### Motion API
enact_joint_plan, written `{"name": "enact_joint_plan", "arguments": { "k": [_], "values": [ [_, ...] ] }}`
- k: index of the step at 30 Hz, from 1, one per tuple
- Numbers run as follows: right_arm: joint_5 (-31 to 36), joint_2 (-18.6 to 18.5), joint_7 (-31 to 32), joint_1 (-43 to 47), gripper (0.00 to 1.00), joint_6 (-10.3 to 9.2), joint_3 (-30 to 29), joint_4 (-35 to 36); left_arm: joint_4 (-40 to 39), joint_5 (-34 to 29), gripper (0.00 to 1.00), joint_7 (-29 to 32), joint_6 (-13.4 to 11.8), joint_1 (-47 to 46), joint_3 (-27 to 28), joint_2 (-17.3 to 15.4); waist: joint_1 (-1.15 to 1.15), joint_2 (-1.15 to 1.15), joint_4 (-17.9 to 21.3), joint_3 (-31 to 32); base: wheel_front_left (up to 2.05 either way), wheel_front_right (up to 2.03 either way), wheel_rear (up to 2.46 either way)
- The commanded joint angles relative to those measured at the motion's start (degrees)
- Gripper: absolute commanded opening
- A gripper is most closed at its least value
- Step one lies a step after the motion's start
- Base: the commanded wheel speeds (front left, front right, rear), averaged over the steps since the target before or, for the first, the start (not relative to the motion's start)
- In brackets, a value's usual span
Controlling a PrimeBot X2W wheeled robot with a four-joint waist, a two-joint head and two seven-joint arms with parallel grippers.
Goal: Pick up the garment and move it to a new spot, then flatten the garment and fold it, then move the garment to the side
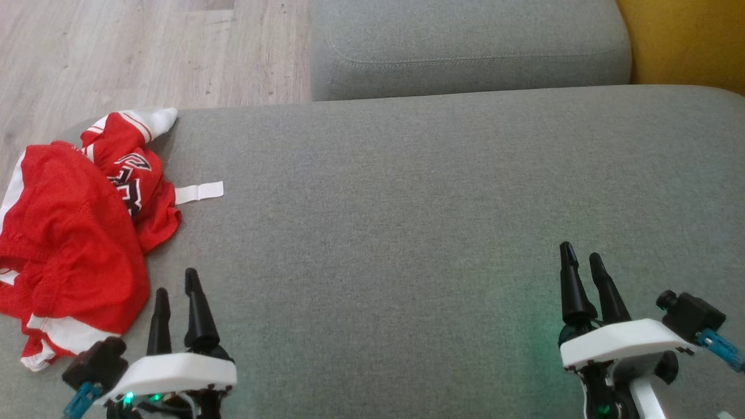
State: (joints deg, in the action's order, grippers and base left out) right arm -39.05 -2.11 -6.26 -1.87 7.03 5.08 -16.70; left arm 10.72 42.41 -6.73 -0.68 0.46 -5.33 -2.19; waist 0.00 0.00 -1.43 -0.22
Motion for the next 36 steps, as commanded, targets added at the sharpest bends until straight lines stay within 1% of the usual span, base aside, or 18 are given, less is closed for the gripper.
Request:
{"name": "enact_joint_plan", "arguments": {
  "k": [1,7,8,9,15,18,20,24,36],
  "values": [
    [2.6,-0.5,-1.3,-2.8,1.0,0.3,1.5,2.4,-2.4,-2.2,1.0,-0.9,-0.2,-2.3,0.5,-0.5,0.0,0.0,-0.1,0.1,0.0,0.0,0.0],
    [5.6,-0.6,-2.1,-2.6,1.0,0.32,1.7,2.2,-2.9,-5.2,1.0,-1.7,-0.3,-2.1,-0.3,-0.5,0.0,0.0,-0.2,0.4,0.0,0.0,0.0],
    [6.8,-0.6,-2.5,-2.6,1.0,0.33,1.8,2.3,-3.0,-6.7,1.0,-2.1,-0.6,-2.0,-0.5,-0.5,0.0,0.0,-0.2,0.5,0.0,0.0,0.0],
    [6.8,-0.6,-2.5,-2.6,1.0,0.33,1.8,2.3,-3.0,-6.7,1.0,-2.1,-0.6,-2.0,-0.5,-0.5,0.0,0.0,-0.2,0.5,0.0,0.0,0.0],
    [12.1,-0.6,-3.5,-2.7,1.0,0.35,1.9,4.0,-3.8,-11.6,1.0,-3.1,-1.6,-2.0,-1.4,-0.6,0.0,0.0,-0.1,0.5,0.0,0.0,0.0],
    [12.5,-0.6,-4.0,-2.7,1.0,0.36,3.3,5.4,-3.9,-13.7,1.0,-3.6,-1.9,-2.0,-1.8,-0.6,0.0,0.0,-0.1,0.5,0.0,0.0,0.0],
    [13.6,-0.6,-4.3,-2.6,1.0,0.37,4.9,6.3,-4.1,-15.2,1.0,-3.9,-2.2,-2.1,-2.1,-0.6,0.0,0.0,0.0,0.5,0.0,0.0,0.0],
    [16.5,-0.6,-5.0,-2.5,1.0,0.38,6.3,6.5,-4.4,-18.3,1.0,-4.6,-2.4,-2.1,-2.8,-0.6,0.0,0.0,0.0,0.5,0.0,0.0,0.0],
    [27.4,-0.7,-7.0,-2.7,1.0,0.43,4.7,4.3,-4.4,-27.7,1.0,-6.6,-3.1,-2.0,-4.8,-0.6,0.0,0.0,-0.1,0.7,0.0,0.0,0.0]
  ]
}}
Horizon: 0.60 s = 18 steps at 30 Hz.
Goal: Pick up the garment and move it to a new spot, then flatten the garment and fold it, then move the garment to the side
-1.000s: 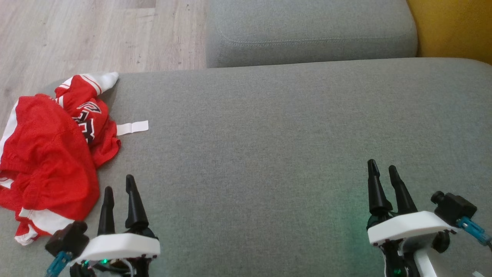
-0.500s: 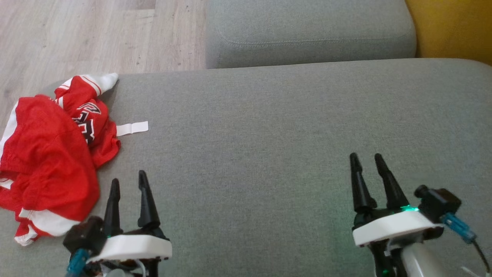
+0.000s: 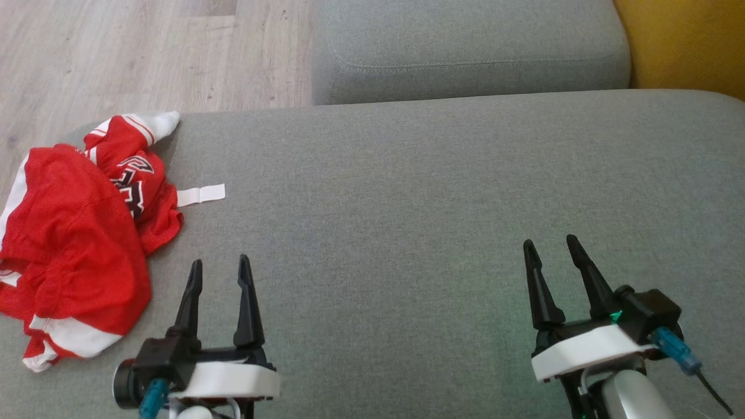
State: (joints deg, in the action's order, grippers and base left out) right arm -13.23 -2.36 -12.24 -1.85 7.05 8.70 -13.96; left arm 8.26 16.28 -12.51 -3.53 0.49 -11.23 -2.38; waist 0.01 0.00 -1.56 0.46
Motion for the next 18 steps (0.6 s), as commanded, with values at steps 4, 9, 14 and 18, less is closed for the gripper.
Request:
{"name": "enact_joint_plan", "arguments": {
  "k": [4,9,14,18],
  "values": [
    [4.8,-0.5,-1.7,-3.0,1.0,0.42,0.7,0.8,-1.5,-4.7,1.0,-1.5,-0.9,-2.0,0.8,-0.5,-0.01,0.0,0.1,0.0,0.0,0.0,0.0],
    [8.6,-0.5,-2.6,-3.1,1.0,0.44,0.6,0.3,-1.0,-8.3,1.0,-2.3,-1.7,-2.1,0.2,-0.5,-0.01,0.0,0.1,0.0,0.0,0.0,0.0],
    [9.5,-0.5,-2.8,-3.3,1.0,0.44,0.4,-0.8,-0.4,-8.7,1.0,-2.5,-1.4,-2.2,0.1,-0.5,-0.01,0.0,0.2,0.0,0.0,0.0,0.0],
    [8.8,-0.5,-2.8,-3.3,1.0,0.44,0.4,-1.4,-0.1,-8.6,1.0,-2.5,-1.3,-2.2,0.1,-0.5,-0.01,0.0,0.3,0.0,0.0,0.0,0.0]
  ]
}}
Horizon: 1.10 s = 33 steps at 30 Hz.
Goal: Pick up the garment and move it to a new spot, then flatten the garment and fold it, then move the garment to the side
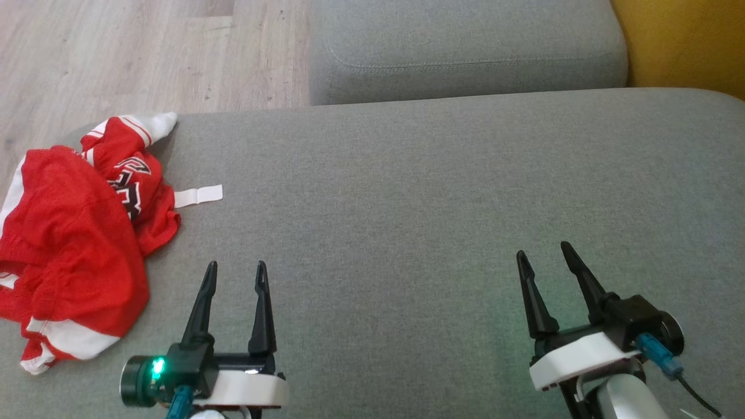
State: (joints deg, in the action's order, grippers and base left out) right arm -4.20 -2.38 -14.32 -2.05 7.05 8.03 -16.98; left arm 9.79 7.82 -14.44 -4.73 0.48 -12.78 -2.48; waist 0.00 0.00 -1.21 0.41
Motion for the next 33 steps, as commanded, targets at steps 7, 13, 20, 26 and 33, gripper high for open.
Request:
{"name": "enact_joint_plan", "arguments": {
  "k": [7,13,20,26,33],
  "values": [
    [-0.6,-0.5,-0.7,-3.4,1.0,0.44,1.1,1.2,-1.3,-0.1,1.0,-0.6,0.1,-2.3,1.6,-0.4,0.0,0.0,0.1,-0.2,0.0,0.0,0.0],
    [-0.1,-0.5,-0.7,-3.2,1.0,0.44,0.7,1.0,-0.8,-0.2,1.0,-0.6,-0.1,-2.6,1.5,-0.4,0.0,0.0,-0.7,-0.3,0.0,0.0,0.0],
    [0.4,-0.5,-0.7,-3.3,1.0,0.44,1.1,1.3,-0.6,0.5,1.0,-0.6,-0.6,-2.7,1.5,-0.4,0.0,0.0,-4.3,-0.6,0.0,0.0,0.0],
    [0.5,-0.5,-0.7,-3.1,1.0,0.44,1.1,1.9,-0.9,0.8,1.0,-0.6,-1.1,-3.0,1.7,-0.4,0.0,0.0,-11.0,-0.9,0.0,0.0,0.0],
    [0.6,-0.5,-0.7,-2.6,1.0,0.44,0.2,2.1,-0.5,0.6,1.0,-0.6,-0.5,-2.5,2.3,-0.4,0.0,0.0,-19.3,-0.7,0.0,0.0,0.0]
  ]
}}
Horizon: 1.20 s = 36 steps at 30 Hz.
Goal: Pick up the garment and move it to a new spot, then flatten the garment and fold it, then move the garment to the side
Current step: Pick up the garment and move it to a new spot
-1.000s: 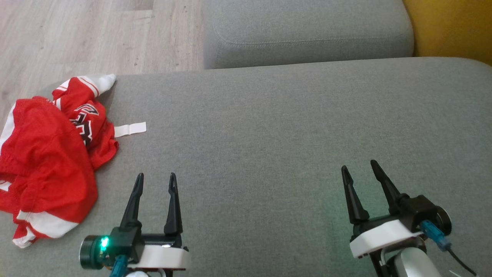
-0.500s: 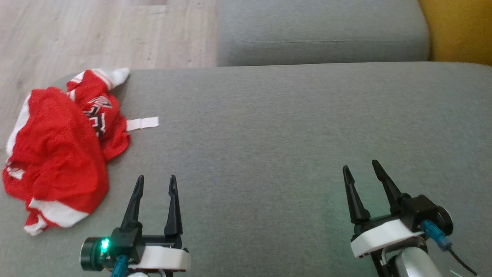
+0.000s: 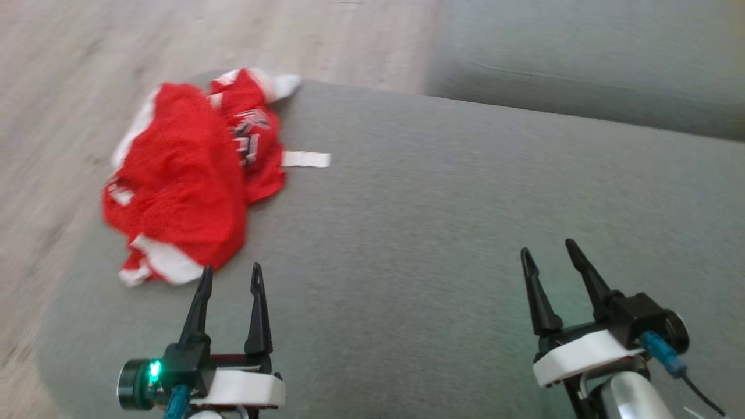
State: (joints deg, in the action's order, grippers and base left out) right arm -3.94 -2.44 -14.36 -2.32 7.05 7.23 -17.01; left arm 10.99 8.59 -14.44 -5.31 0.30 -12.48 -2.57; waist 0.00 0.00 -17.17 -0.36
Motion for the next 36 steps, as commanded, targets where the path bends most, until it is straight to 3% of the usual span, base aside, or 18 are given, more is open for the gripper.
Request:
{"name": "enact_joint_plan", "arguments": {
  "k": [1,9,16,19,26,29,36],
  "values": [
    [0.3,-0.4,-0.6,-2.2,1.0,0.44,1.0,2.2,-1.8,-0.2,1.0,-0.6,0.0,-2.3,2.3,-0.3,0.0,0.0,-4.4,0.2,0.0,0.0,0.0],
    [0.5,-0.4,-0.6,-1.5,1.0,0.44,-0.3,2.1,-1.3,0.6,1.0,-0.6,-0.2,-2.0,3.3,-0.3,0.0,0.0,-11.8,0.1,0.0,0.0,0.0],
    [3.2,-0.4,-0.6,-2.4,1.0,0.44,0.4,2.3,-3.5,0.9,1.0,-0.6,-4.3,-1.2,7.2,-0.3,0.0,0.0,-13.1,-1.6,0.0,0.0,0.0],
    [4.8,-0.4,-0.6,-2.4,1.0,0.44,0.1,3.1,-4.8,-0.3,1.0,-0.6,-4.7,-1.7,8.5,-0.3,0.0,0.0,-13.3,-3.0,0.0,0.0,0.0],
    [10.6,-0.4,-0.6,-3.3,1.0,0.44,-1.3,4.6,-7.8,-2.0,1.0,-0.6,-1.8,-9.0,12.2,-0.5,0.0,0.0,-12.9,-9.8,0.0,0.0,0.0],
    [13.7,-0.6,-0.6,-4.7,1.0,0.44,-1.3,4.8,-6.9,-3.0,1.0,-0.6,-0.3,-14.9,14.5,-2.0,0.0,0.0,-12.0,-13.7,0.0,0.0,0.0],
    [16.1,-5.2,-0.6,-7.1,1.0,0.44,-1.8,7.0,7.8,-2.9,1.0,-0.6,2.9,-32.2,17.0,-6.2,0.0,0.0,-10.6,-21.5,0.0,0.0,0.0]
  ]
}}
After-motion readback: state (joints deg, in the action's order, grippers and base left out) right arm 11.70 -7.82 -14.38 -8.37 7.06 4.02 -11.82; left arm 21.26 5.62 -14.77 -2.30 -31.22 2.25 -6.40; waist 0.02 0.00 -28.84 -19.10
